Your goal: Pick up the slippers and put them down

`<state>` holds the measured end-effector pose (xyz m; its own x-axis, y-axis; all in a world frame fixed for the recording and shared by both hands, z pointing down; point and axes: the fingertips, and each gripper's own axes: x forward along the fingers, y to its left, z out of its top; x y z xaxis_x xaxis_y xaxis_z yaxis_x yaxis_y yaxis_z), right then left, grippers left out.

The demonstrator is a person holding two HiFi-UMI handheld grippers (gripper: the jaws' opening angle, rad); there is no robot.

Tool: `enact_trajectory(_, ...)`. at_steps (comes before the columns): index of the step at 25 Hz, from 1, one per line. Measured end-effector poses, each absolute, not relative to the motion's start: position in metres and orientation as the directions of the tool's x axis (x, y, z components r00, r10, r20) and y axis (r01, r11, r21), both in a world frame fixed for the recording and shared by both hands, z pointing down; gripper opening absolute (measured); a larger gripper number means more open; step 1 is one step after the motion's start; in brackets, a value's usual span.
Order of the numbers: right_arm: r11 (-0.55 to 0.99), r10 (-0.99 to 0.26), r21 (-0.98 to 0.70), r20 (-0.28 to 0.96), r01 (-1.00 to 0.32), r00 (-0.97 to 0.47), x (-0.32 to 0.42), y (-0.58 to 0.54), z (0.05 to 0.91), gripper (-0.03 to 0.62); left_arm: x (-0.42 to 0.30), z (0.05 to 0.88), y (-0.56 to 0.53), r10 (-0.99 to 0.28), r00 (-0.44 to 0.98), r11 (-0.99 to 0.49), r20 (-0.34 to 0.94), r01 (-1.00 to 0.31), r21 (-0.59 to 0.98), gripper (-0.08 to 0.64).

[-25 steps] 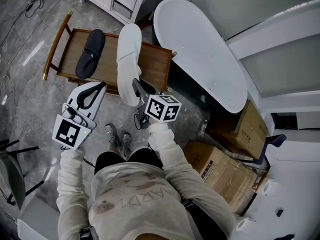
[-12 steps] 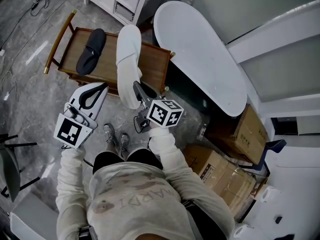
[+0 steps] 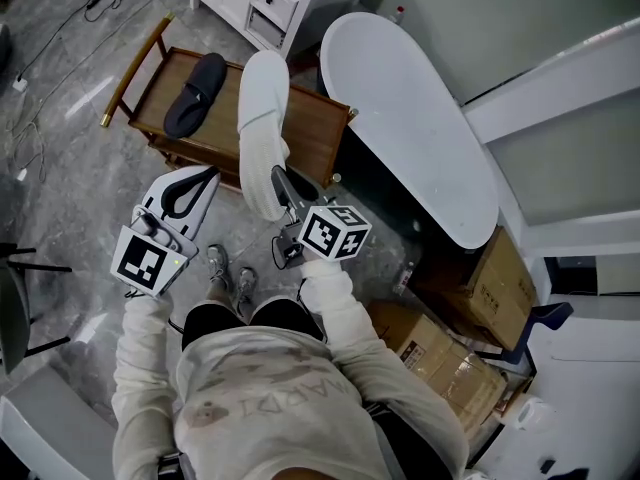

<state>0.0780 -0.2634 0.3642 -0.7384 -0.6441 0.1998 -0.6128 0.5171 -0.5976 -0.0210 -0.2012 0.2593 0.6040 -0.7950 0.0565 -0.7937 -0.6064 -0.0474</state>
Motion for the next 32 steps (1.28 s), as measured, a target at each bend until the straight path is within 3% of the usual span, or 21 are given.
enact_trajectory(13, 0.575, -0.583, -0.584, 0.197, -0.572, -0.788, 0.053, -0.232, 0.371, 0.046, -0.040, 0.260, -0.170, -0.830, 0.556, -0.557, 0.043, -0.829, -0.038, 0.003)
enact_trajectory(32, 0.513, -0.620, -0.588, 0.251, -0.626, -0.744, -0.021, -0.133, 0.402, 0.044, -0.117, 0.290, -0.068, -0.796, 0.597, -0.599, 0.098, -0.801, 0.010, 0.003)
